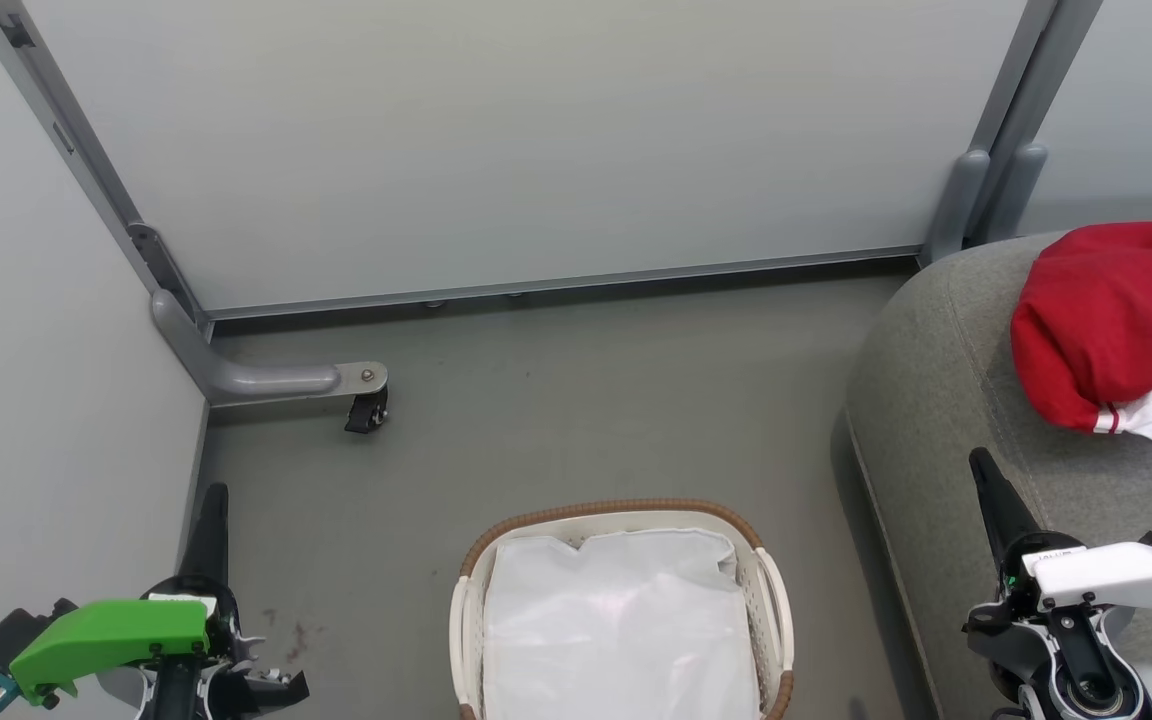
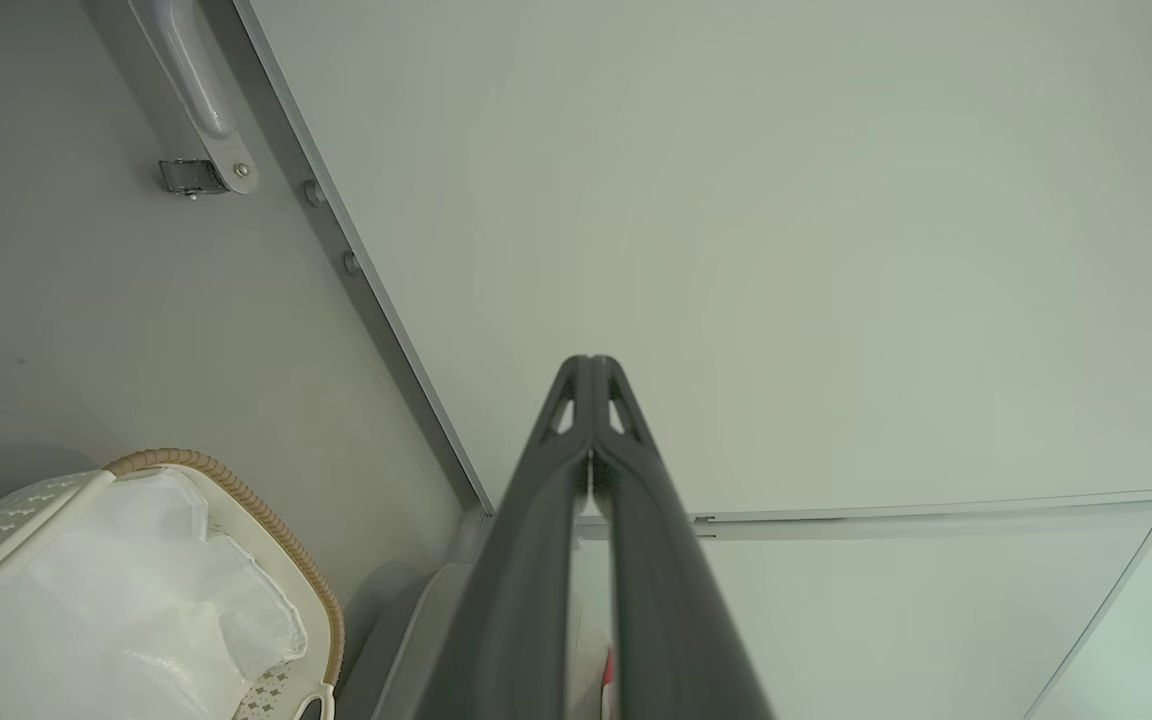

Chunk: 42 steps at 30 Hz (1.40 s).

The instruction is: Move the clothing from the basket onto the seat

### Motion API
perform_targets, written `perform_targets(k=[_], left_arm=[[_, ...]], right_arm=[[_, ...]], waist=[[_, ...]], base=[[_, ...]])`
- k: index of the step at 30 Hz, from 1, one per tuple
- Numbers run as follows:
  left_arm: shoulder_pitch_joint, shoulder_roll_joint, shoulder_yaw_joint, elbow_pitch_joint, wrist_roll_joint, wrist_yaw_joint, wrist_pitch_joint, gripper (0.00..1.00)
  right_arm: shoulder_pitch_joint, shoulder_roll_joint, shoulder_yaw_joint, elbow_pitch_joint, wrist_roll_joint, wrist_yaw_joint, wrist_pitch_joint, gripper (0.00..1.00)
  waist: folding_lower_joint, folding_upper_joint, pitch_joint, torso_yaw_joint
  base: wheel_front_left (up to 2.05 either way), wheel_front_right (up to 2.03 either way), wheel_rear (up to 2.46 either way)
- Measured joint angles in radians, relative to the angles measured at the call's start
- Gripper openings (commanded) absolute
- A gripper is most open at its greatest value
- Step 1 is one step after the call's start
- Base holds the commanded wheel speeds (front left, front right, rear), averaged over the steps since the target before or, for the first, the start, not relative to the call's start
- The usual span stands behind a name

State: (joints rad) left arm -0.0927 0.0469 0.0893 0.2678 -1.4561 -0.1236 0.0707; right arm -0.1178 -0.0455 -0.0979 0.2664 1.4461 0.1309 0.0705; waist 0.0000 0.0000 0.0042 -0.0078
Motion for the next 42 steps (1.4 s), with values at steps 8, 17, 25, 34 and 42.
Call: perform_targets(k=[8, 17, 25, 34, 42], left_arm=[[-0.001, 0.0, 0.008, -0.007, -0.054, -0.001, 0.016, 0.0], [-0.006, 0.0, 0.017, -0.014, -0.111, -0.004, 0.032, 0.0], [-0.01, 0.0, 0.025, -0.022, -0.155, -0.004, 0.043, 0.0], [-0.01, 0.0, 0.025, -0.023, -0.155, -0.004, 0.043, 0.0], [-0.01, 0.0, 0.025, -0.023, -0.155, -0.004, 0.043, 0.0]], right_arm=[[0.002, -0.001, -0.006, -0.007, 0.058, 0.0, 0.015, 0.0], [0.003, -0.001, -0.011, -0.015, 0.117, 0.0, 0.032, 0.0], [0.004, -0.001, -0.016, -0.021, 0.165, 0.0, 0.044, 0.0], [0.004, -0.002, -0.016, -0.021, 0.165, 0.0, 0.044, 0.0], [0.004, -0.002, -0.016, -0.021, 0.165, 0.0, 0.044, 0.0]], waist=[[0.0, 0.0, 0.0, 0.003], [0.0, 0.0, -0.001, 0.005], [0.0, 0.0, -0.001, 0.008], [0.0, 0.0, -0.001, 0.008], [0.0, 0.0, -0.001, 0.008]], base=[[0.0, 0.0, 0.0], [0.0, 0.0, 0.0], [0.0, 0.0, 0.0], [0.0, 0.0, 0.0], [0.0, 0.0, 0.0]])
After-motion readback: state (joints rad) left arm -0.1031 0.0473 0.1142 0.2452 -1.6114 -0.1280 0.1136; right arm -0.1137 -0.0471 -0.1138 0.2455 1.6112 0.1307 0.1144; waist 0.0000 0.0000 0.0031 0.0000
